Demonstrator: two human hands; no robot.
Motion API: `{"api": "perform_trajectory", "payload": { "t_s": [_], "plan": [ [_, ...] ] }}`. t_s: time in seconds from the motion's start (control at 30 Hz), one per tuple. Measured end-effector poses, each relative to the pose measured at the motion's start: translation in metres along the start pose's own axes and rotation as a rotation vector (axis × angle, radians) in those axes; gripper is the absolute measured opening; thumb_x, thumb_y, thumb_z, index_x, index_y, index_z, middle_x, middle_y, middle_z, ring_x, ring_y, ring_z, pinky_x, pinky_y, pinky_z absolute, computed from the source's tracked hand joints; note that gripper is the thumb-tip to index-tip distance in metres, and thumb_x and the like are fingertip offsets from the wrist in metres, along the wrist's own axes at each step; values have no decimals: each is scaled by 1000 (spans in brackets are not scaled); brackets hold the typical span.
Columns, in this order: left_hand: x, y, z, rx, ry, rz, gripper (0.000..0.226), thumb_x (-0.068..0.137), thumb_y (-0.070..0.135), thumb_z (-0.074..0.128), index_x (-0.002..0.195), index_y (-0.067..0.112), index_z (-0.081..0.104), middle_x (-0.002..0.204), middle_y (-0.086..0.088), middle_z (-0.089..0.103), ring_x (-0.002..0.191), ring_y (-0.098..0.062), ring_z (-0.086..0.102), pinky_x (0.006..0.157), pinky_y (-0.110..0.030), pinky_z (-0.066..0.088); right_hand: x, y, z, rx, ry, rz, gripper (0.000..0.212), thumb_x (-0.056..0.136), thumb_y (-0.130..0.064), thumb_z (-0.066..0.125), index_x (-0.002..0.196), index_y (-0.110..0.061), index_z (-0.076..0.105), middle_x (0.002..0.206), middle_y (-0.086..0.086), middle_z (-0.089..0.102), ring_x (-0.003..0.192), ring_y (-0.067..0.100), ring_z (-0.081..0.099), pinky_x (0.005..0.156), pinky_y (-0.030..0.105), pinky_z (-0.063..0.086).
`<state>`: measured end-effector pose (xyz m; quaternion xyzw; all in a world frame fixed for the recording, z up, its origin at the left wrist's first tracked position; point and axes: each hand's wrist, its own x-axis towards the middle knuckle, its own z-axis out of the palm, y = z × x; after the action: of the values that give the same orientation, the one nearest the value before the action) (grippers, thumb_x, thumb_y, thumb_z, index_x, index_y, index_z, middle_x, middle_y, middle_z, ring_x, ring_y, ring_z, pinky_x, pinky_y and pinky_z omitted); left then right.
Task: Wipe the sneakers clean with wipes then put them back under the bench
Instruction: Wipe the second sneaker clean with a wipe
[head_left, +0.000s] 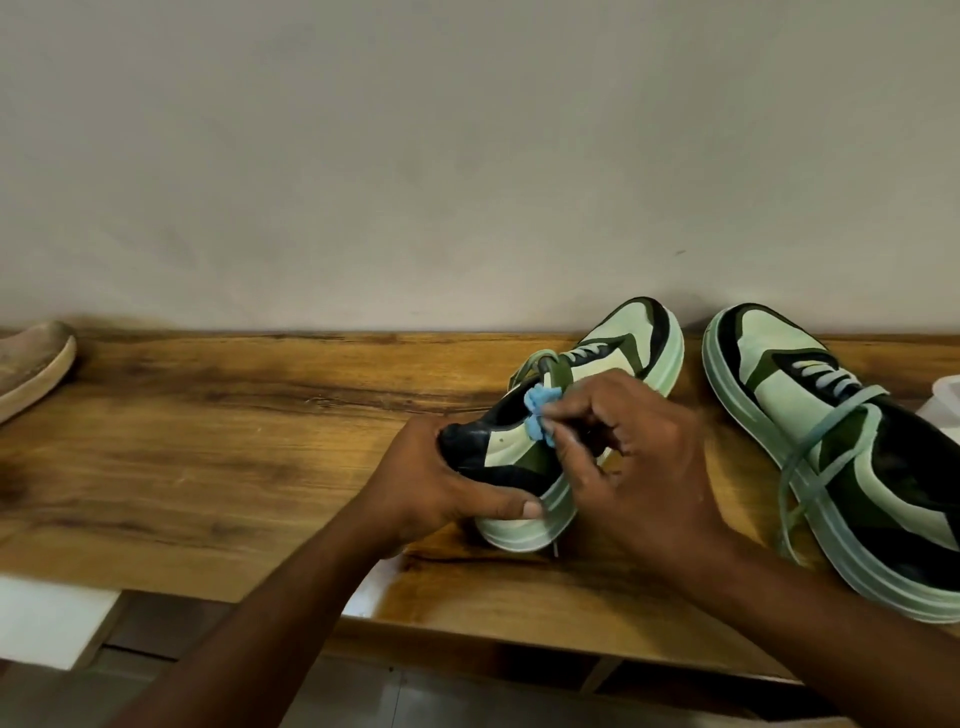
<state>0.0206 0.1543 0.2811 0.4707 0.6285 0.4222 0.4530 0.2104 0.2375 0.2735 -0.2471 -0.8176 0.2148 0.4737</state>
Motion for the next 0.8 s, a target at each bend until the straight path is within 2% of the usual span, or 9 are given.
{"api": "perform_trajectory", "payload": {
  "t_s": [0.07,0.13,0.2,0.3,0.37,0.5,0.57,0.7,0.8],
  "plan": [
    [0,-1,2,22,36,25,35,66,-10,90,88,14,78,86,-2,80,84,-15,77,74,-27,60,-9,-14,9,21,-108,-84,16,83,2,79,96,-7,74,98,2,69,90,11,65,77,24,55],
    [0,-4,2,72,70,39,36,70,-14,84,75,19,73,72,4,75,70,-6,71,65,-19,53,-17,-27,16,16,-284,-207,16,87,1,75,101,-7,72,103,5,66,93,17,64,79,26,54],
    [1,-6,1,79,85,46,33,70,-14,85,77,17,74,75,2,77,72,-7,72,66,-21,55,-11,-24,13,-30,-368,-275,16,89,0,73,103,-7,71,105,7,65,93,18,63,79,28,54],
    [1,-6,3,0,47,33,42,63,-3,96,99,11,80,97,-6,81,94,-21,78,85,-37,62,11,-6,0,-79,-175,-144,17,82,3,76,94,-7,72,96,3,65,84,13,61,71,25,52],
    [0,-4,6,-22,27,26,48,61,2,98,105,9,80,103,-8,81,100,-25,78,90,-41,62,17,0,-5,-80,-52,-47,18,78,6,78,90,-7,72,91,1,67,79,11,61,66,28,51],
    [1,-8,4,14,85,49,39,64,-13,90,84,20,79,87,-3,80,84,-15,77,74,-27,59,2,-21,11,-7,-95,-116,19,78,5,80,92,-5,74,96,5,70,87,14,66,73,26,54],
    [1,-10,3,4,102,48,39,66,-15,87,82,20,78,84,-3,80,82,-13,77,71,-23,57,-1,-23,14,49,-110,-141,18,78,5,80,93,-4,75,97,6,71,89,15,68,76,27,56],
    [1,-9,1,-28,76,35,35,61,-4,93,89,14,80,93,-9,81,91,-23,78,79,-35,63,2,-10,8,19,-195,-186,14,83,3,78,94,-5,74,96,4,67,87,12,64,74,23,53],
    [3,-7,-2,-84,34,-26,52,54,10,98,103,11,81,105,-12,80,103,-31,77,93,-49,60,5,2,-1,-47,-193,-158,15,81,4,78,91,-7,72,92,2,65,81,11,61,66,25,52]
  ]
}}
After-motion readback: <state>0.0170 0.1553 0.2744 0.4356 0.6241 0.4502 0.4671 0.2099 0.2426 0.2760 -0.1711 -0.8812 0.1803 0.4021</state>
